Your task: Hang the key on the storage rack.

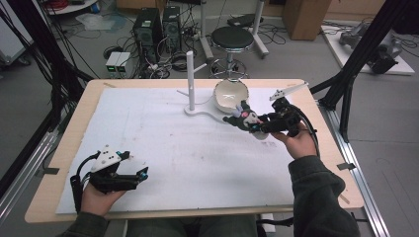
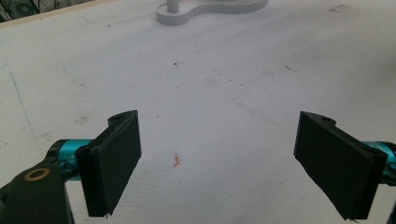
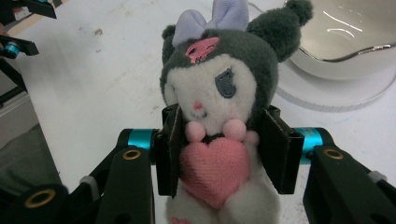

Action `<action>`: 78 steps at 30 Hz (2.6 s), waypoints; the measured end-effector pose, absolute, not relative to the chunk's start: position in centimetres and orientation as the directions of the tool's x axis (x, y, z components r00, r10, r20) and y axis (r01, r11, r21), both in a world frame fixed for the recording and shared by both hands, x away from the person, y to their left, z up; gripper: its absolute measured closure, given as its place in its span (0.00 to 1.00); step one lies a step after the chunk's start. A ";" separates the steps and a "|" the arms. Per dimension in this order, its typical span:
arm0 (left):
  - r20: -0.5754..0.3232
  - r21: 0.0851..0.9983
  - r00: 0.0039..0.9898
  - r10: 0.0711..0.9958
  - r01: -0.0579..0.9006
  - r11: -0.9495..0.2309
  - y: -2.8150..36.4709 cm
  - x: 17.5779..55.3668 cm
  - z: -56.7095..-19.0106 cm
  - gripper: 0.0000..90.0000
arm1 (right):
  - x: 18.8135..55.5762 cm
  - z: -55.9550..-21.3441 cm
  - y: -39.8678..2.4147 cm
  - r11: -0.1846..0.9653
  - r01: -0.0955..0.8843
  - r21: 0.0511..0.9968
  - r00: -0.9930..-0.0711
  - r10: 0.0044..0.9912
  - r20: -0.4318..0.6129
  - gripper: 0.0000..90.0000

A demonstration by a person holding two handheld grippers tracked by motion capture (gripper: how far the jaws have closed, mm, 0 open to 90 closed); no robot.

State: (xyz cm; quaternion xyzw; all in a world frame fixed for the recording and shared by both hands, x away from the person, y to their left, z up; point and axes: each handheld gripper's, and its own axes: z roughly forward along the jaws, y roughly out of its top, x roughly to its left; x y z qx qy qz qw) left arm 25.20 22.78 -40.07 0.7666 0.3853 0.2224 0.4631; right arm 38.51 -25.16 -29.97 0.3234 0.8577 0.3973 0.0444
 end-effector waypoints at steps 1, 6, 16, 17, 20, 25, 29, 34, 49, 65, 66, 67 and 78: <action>-0.016 0.882 0.604 0.797 0.385 -0.273 22.8 25.2 -40.1 0.17 | 38.5 -29.9 -25.1 0.474 0.522 0.709 -0.786 0.591 0.184 0.60; -0.019 0.882 0.601 0.799 0.386 -0.270 22.8 25.2 -40.1 0.17 | 39.0 -29.3 -24.4 0.473 0.517 0.714 -0.791 0.583 0.187 0.60; -0.014 0.881 0.601 0.799 0.386 -0.275 22.9 25.3 -40.1 0.17 | 40.3 -27.8 -22.8 0.467 0.503 0.727 -0.803 0.563 0.194 0.60; -0.017 0.881 0.600 0.800 0.387 -0.272 22.9 25.3 -40.1 0.17 | 40.6 -27.4 -22.4 0.465 0.500 0.731 -0.806 0.559 0.196 0.60; -0.017 0.881 0.599 0.801 0.387 -0.271 22.9 25.3 -40.1 0.17 | 40.9 -27.1 -22.0 0.464 0.497 0.733 -0.808 0.555 0.196 0.60; -0.013 0.880 0.600 0.800 0.387 -0.275 22.9 25.3 -40.1 0.17 | 41.7 -26.4 -20.7 0.466 0.493 0.735 -0.814 0.546 0.200 0.60; -0.014 0.881 0.598 0.801 0.386 -0.273 23.0 25.3 -40.1 0.17 | 42.3 -25.8 -19.5 0.470 0.488 0.736 -0.819 0.538 0.200 0.60; -0.016 0.882 0.596 0.803 0.387 -0.270 23.0 25.3 -40.2 0.17 | 43.1 -25.3 -18.1 0.480 0.481 0.734 -0.825 0.532 0.192 0.60; -0.016 0.881 0.595 0.803 0.389 -0.271 23.0 25.3 -40.3 0.17 | 45.3 -24.5 -14.2 0.492 0.478 0.728 -0.830 0.525 0.189 0.60; -0.007 0.879 0.591 0.807 0.388 -0.277 23.1 25.3 -40.4 0.17 | 48.0 -25.2 -11.4 0.487 0.504 0.714 -0.808 0.558 0.189 0.60; -0.006 0.879 0.592 0.806 0.387 -0.277 23.1 25.4 -40.4 0.17 | 48.1 -25.3 -11.3 0.488 0.504 0.713 -0.807 0.561 0.187 0.60; -0.008 0.880 0.591 0.806 0.387 -0.275 23.1 25.4 -40.4 0.17 | 48.2 -25.4 -11.2 0.485 0.509 0.712 -0.803 0.565 0.189 0.60; -0.001 0.879 0.591 0.806 0.386 -0.282 23.0 25.4 -40.4 0.17 | 49.0 -26.4 -10.7 0.477 0.528 0.703 -0.778 0.604 0.174 0.60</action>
